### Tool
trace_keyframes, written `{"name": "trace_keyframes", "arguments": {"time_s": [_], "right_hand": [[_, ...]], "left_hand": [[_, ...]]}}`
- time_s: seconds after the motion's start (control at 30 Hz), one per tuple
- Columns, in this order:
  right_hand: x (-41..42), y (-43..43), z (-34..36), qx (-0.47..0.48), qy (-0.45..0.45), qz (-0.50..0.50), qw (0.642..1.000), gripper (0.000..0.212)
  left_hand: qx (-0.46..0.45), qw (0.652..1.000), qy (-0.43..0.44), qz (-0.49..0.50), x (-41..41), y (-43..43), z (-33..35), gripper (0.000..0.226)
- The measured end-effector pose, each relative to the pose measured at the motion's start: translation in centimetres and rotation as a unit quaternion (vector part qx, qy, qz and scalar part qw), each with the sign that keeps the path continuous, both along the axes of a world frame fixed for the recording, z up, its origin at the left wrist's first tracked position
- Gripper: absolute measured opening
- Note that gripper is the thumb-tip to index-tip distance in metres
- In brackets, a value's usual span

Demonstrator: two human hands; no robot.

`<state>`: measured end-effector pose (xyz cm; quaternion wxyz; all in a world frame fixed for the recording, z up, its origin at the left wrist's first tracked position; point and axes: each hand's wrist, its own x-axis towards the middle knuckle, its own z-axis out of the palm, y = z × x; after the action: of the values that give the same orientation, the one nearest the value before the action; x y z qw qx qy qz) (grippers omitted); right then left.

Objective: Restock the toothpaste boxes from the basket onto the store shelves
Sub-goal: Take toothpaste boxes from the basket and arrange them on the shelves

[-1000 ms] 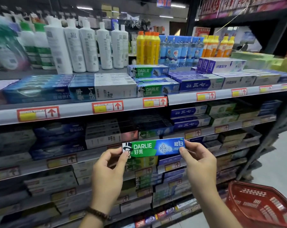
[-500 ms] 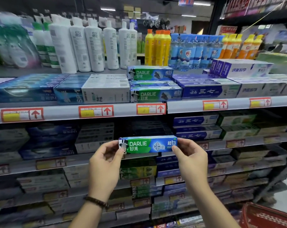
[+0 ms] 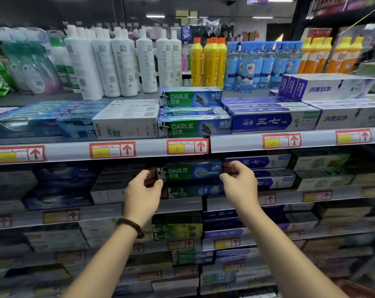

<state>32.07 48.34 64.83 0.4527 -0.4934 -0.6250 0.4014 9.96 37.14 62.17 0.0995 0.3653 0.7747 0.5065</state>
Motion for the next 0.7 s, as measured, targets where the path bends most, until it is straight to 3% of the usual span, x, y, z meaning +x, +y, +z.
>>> {"name": "trace_keyframes", "arguments": {"time_s": [0.1,0.2,0.27,0.37,0.47,0.53,0.7], "right_hand": [[-0.1,0.6,0.6,-0.014,-0.035,0.009,0.999,0.019],[-0.2,1.6,1.1,-0.023,-0.091,0.02,0.995,0.006],[-0.3,2.4,1.6,-0.031,-0.124,0.029,0.991,0.003],[-0.2,3.5,2.0,-0.042,-0.17,0.038,0.984,0.013],[-0.1,4.3,2.3,-0.055,-0.205,0.04,0.976,0.008],[0.0,4.8,2.4,-0.07,-0.211,0.05,0.974,0.019],[0.3,5.2,2.6,-0.104,-0.228,0.075,0.965,0.03]], "left_hand": [[-0.046,0.999,0.006,0.003,0.4,0.9,0.5,0.052],[-0.068,0.997,0.024,0.016,0.7,1.7,1.4,0.033],[-0.078,0.996,0.028,0.02,0.4,2.2,1.9,0.035],[-0.095,0.995,0.04,0.011,0.0,3.0,2.5,0.041],[-0.127,0.99,0.066,0.002,-0.1,3.6,2.9,0.048],[-0.151,0.986,0.074,-0.006,-0.1,4.0,3.0,0.05],[-0.191,0.978,0.073,-0.035,-0.3,4.7,2.9,0.042]]}}
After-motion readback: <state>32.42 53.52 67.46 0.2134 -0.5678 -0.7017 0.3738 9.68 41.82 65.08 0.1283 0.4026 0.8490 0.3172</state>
